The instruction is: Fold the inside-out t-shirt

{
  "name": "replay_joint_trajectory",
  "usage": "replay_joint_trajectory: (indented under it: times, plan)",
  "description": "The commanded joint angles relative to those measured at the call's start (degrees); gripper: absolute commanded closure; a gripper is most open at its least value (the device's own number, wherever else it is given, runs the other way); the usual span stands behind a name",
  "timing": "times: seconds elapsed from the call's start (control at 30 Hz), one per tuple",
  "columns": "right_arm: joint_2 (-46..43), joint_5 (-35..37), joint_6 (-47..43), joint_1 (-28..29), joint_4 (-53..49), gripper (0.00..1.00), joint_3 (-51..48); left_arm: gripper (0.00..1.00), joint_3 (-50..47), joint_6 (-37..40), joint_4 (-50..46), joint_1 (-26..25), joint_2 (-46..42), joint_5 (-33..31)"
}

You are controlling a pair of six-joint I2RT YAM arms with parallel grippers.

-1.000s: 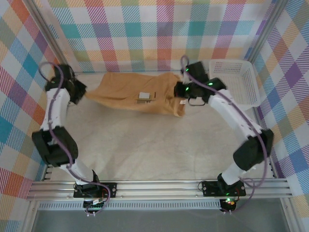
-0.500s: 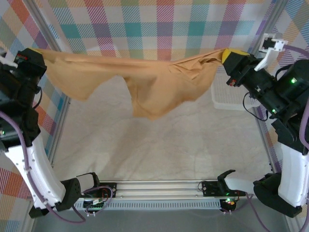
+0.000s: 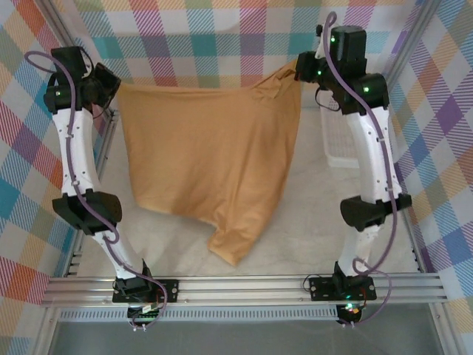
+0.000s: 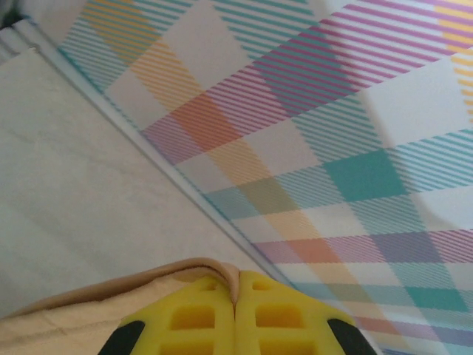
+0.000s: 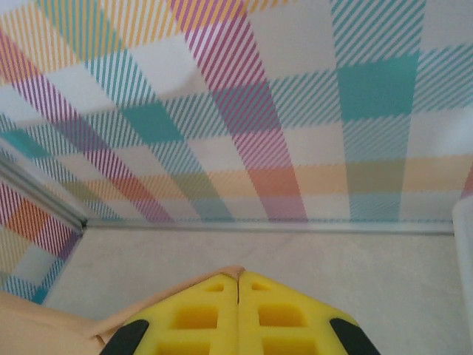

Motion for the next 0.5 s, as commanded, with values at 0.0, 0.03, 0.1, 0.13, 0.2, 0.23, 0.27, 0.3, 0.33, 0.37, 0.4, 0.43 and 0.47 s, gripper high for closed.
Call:
replay_joint_trajectory:
  times: [0.0, 0.03, 0.1, 0.13, 0.2, 0.23, 0.27, 0.3, 0.33, 0.37, 0.4, 0.43, 0.47]
  plan:
    - [0.31, -3.88, 1.85, -3.69, 1.42, 1.00, 9.85, 1.00, 13.46, -1.86, -0.09, -0.41, 3.22, 3.50]
    - [0.24, -4.94, 2.27, -4.45, 2.44, 1.00, 9.95, 1.00, 17.23, -2.15, -0.89, -0.36, 4.87, 3.79]
    - [-1.26, -6.61, 2.60, -5.56, 4.79, 1.00, 8.78, 1.00, 21.70, -3.13, -0.05, 0.13, 6.39, 5.03]
    - [-2.21, -7.01, 2.41, -5.69, 5.43, 1.00, 8.13, 1.00, 21.52, -3.54, 0.72, 0.50, 6.02, 5.37]
    - [-5.00, -8.27, 2.20, -5.65, 6.33, 1.00, 5.07, 1.00, 20.90, -2.80, -0.14, 1.06, 4.49, 4.83]
    - [-6.36, -9.09, 2.05, -5.62, 6.66, 1.00, 3.16, 1.00, 19.66, -1.51, -0.20, 1.25, 3.47, 4.67]
    - [-8.14, -9.91, 1.96, -5.66, 6.99, 1.00, 0.60, 1.00, 17.29, -0.43, -0.08, 1.45, 1.87, 4.71]
    - [-10.06, -10.59, 1.94, -5.62, 7.28, 1.00, -2.52, 1.00, 13.76, 0.47, 0.17, 1.63, -0.24, 4.71]
    - [-11.97, -11.31, 1.98, -5.62, 7.75, 1.00, -5.92, 1.00, 9.69, 1.46, 0.60, 1.66, -2.31, 4.71]
    - [-14.70, -12.02, 2.39, -5.55, 8.88, 1.00, -11.04, 1.00, 3.39, 2.42, 1.76, 1.71, -5.86, 4.35]
    - [-18.06, -12.95, 2.86, -5.43, 10.96, 1.00, -18.24, 1.00, -3.95, 3.32, 3.83, 1.72, -9.73, 3.62]
    - [-21.54, -13.58, 3.48, -5.16, 13.70, 1.00, -25.07, 1.00, -10.85, 3.85, 5.95, 1.79, -13.39, 2.89]
    - [-25.84, -13.73, 4.13, -4.67, 16.57, 1.00, -32.74, 1.00, -19.19, 4.23, 8.46, 2.05, -17.80, 2.12]
